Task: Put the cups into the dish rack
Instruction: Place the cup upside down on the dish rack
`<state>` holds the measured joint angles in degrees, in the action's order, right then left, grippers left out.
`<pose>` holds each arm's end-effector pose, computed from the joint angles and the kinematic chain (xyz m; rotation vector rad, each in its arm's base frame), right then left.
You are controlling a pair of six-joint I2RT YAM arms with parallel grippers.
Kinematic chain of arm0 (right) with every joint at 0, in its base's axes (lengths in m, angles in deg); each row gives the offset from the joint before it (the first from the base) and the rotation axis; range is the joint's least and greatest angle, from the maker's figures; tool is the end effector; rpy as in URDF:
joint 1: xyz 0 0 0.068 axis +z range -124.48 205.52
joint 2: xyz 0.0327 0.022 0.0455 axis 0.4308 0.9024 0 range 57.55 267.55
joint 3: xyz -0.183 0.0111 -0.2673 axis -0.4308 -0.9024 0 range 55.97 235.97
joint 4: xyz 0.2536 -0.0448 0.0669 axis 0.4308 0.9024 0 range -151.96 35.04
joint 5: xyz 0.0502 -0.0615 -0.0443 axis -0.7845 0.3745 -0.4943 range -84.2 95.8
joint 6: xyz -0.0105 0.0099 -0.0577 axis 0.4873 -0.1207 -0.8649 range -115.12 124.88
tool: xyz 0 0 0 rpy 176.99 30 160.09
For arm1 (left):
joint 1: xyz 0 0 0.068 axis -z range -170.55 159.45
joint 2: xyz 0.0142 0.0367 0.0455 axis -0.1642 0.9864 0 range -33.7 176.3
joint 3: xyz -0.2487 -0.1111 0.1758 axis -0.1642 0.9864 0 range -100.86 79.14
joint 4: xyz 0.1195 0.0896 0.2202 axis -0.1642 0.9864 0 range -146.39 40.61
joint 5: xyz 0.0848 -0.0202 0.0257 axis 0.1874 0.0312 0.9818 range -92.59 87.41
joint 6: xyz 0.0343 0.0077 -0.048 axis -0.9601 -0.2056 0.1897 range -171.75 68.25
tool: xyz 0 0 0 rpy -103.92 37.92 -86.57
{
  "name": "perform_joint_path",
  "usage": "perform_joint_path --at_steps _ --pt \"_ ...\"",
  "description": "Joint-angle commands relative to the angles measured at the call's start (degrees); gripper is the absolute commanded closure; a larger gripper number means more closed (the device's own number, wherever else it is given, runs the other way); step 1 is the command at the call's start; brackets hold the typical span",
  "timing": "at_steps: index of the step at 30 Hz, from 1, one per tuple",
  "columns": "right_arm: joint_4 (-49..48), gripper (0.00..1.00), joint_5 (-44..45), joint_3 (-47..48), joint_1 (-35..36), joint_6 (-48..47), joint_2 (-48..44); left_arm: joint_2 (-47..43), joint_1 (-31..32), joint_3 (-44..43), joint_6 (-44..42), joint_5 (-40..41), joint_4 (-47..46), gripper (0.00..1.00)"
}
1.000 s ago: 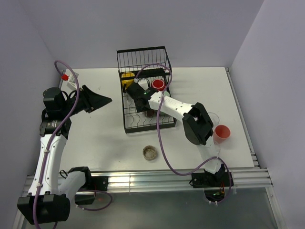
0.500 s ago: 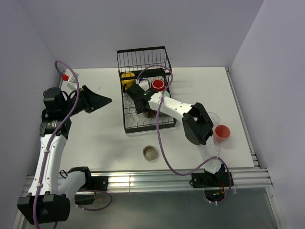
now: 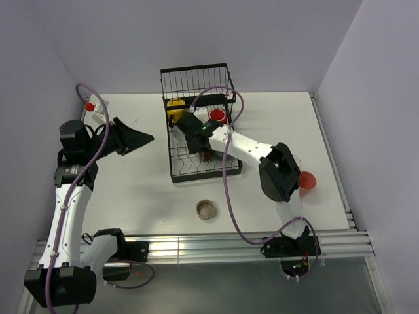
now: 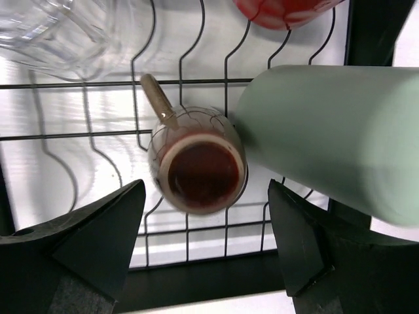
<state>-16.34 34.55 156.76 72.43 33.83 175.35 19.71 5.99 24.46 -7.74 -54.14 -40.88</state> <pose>0.3404 0.3333 0.2784 -0.2326 2.4565 -0.1292 0.1795 -0.0233 0.4086 -0.1055 1.9181 -1.2993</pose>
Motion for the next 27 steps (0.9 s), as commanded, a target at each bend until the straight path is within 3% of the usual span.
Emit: perform_joint_path --at_steps 1,10,20,23,27 --pt "0.17 0.17 0.52 -0.68 0.72 1.37 -5.73 -1.02 -0.23 -1.22 -2.17 0.40 0.39 0.51" --pt "0.25 0.16 -0.45 -3.06 1.60 1.72 -11.35 -1.73 -0.23 -1.49 -4.46 2.77 3.21 0.51" --pt "7.88 0.16 5.34 -14.12 1.86 6.55 -31.74 -3.57 -0.23 -1.22 -4.11 4.88 3.48 0.51" --pt "10.35 0.17 6.93 -18.68 -0.76 8.66 -38.33 -4.36 -0.23 -1.05 -3.93 5.14 3.04 0.51" --pt "10.98 0.20 3.42 -26.16 -9.28 9.11 -47.12 -5.59 -0.23 -1.31 -4.72 6.02 4.09 0.51"
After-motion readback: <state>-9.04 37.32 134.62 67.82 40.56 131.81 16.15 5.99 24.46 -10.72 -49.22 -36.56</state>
